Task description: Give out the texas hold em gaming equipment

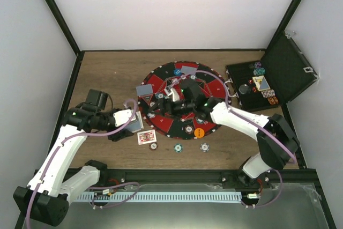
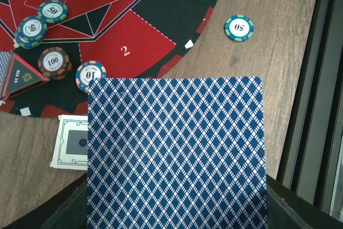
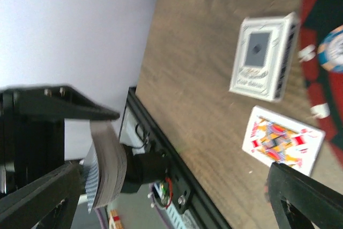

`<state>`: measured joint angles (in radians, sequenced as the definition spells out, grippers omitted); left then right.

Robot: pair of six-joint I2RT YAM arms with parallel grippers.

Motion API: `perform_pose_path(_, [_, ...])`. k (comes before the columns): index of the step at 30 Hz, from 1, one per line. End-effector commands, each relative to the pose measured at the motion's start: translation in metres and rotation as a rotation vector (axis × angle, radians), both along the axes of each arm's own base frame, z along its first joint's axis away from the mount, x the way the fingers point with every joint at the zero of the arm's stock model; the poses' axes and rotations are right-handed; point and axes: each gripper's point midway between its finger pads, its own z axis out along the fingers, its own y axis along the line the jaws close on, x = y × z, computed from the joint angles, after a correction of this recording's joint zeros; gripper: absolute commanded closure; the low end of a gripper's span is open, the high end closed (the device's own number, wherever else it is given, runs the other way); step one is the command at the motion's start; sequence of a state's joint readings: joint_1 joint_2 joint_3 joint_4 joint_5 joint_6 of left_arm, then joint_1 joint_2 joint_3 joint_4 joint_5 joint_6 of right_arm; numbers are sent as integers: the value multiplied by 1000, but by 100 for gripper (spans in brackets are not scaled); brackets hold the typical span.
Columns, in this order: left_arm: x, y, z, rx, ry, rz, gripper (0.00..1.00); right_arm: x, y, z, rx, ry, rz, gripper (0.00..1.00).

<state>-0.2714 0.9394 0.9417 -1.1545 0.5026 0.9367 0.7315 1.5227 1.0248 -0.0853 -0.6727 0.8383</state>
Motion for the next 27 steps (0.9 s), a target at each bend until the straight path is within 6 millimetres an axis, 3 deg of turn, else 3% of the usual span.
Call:
perform_pose_path(1, [1,-6,10,-41,-33,-25,96,-30,30,22,98,1,51,3])
perform_pose_path(6, [2,-6,9,-42,-31,-26,96,-58,57,17,124,25,128,3])
perform_pose_path(13, [2,-5,10,-37,-40,-25,96,-71,86,8,149,67,199,6])
perform_pose_path(27, [0,-4,7,-30,-40,-31,96,-71,118,1,189,123,260,11])
